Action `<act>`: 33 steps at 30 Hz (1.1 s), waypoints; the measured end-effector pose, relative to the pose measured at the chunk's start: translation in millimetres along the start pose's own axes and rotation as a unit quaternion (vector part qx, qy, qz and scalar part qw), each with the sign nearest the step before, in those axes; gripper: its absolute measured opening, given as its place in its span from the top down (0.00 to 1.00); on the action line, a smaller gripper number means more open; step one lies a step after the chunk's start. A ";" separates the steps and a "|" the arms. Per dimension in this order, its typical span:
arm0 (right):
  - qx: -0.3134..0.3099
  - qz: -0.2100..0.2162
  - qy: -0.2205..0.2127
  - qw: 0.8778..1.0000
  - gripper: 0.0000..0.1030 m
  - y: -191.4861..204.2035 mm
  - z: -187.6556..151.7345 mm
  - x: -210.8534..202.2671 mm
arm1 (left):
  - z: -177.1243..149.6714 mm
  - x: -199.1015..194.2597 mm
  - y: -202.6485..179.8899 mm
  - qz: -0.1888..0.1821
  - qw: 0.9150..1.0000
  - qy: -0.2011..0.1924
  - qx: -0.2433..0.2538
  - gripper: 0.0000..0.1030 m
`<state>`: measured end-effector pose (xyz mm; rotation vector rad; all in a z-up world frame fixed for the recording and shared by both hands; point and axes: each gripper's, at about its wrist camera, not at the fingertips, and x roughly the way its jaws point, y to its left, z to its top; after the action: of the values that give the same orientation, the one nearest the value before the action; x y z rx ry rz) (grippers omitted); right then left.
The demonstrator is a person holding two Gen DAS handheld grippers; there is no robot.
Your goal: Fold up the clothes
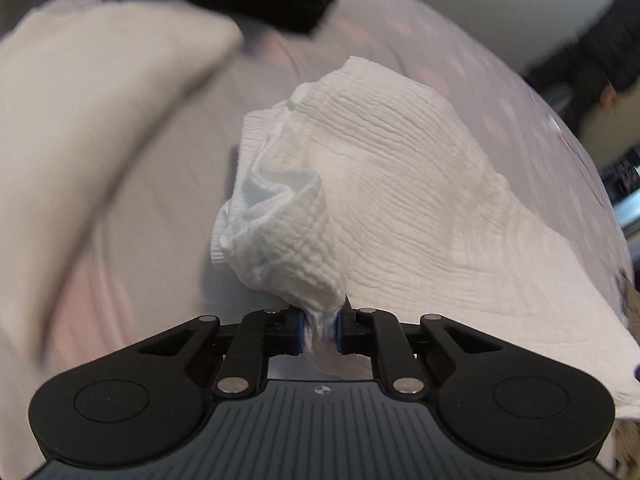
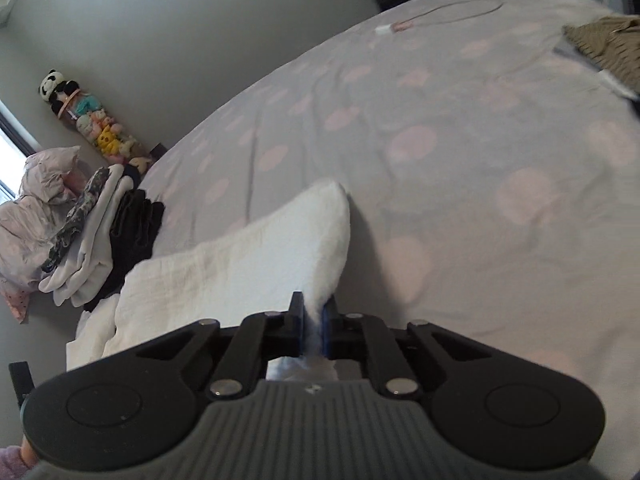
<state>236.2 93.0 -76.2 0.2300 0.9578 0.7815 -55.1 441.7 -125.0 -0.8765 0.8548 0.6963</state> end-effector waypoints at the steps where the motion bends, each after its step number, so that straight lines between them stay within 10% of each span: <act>1: 0.005 -0.014 0.001 1.000 0.91 -7.6 -2.2 -11.7 | -9.3 -1.7 -7.1 -0.004 1.000 0.018 0.000 0.85; 9: 0.009 -0.112 0.052 0.992 0.90 -56.4 -32.8 -51.7 | -63.2 -1.8 -44.4 0.024 0.995 0.083 0.047 0.82; 19: -0.026 -0.145 0.048 0.988 0.81 -55.2 -49.8 -49.0 | -72.3 -5.5 -41.6 0.041 0.992 0.098 0.062 0.44; 24: -0.085 -0.174 0.035 0.980 0.77 -37.4 -51.2 -54.0 | -82.5 -17.8 -55.7 0.019 0.989 0.110 0.095 0.44; 33: -0.229 -0.116 0.051 0.965 0.76 35.5 -62.8 -33.5 | -73.8 -36.6 -86.9 -0.016 0.986 0.075 0.150 0.44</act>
<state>157.1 85.5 -72.9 -0.3225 0.8551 0.7801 -28.3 330.7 -89.1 -0.6740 1.0485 0.4615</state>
